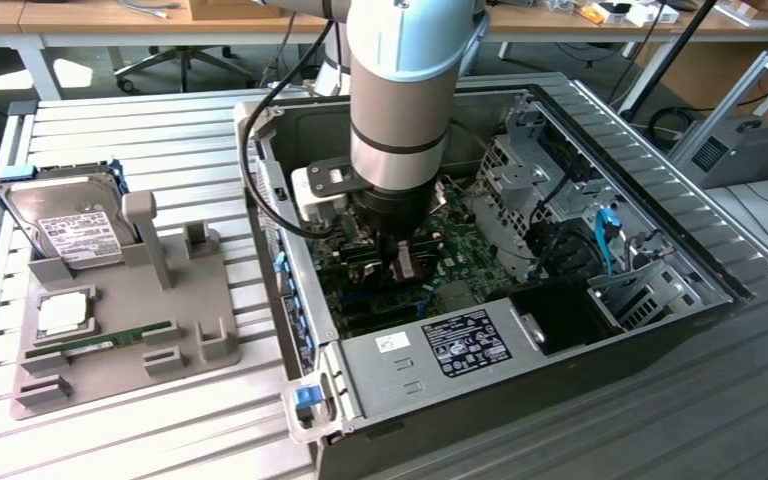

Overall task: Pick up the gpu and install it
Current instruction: 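Insert the gpu into the slot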

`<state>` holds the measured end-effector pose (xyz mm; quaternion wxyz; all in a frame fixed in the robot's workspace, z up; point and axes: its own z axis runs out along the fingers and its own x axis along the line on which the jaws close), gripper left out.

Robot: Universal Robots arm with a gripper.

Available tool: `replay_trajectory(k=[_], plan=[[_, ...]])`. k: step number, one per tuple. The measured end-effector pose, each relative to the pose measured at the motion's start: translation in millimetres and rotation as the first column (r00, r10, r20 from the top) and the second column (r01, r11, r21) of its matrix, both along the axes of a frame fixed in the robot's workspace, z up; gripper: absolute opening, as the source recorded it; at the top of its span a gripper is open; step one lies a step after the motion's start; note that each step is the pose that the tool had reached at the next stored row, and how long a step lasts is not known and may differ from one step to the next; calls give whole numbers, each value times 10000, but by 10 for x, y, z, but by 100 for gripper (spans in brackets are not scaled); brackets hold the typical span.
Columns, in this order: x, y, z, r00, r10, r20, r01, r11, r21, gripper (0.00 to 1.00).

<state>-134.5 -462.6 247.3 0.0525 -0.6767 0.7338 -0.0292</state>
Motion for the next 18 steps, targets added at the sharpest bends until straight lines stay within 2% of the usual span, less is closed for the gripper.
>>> replay_trajectory(k=[15,17,18], plan=[[0,0,0,10000,-2,-1,2,10000,0,27],[-2,1,-3,10000,-4,3,4,10000,6,28],[-1,1,-4,10000,-2,5,2,10000,7,33]])
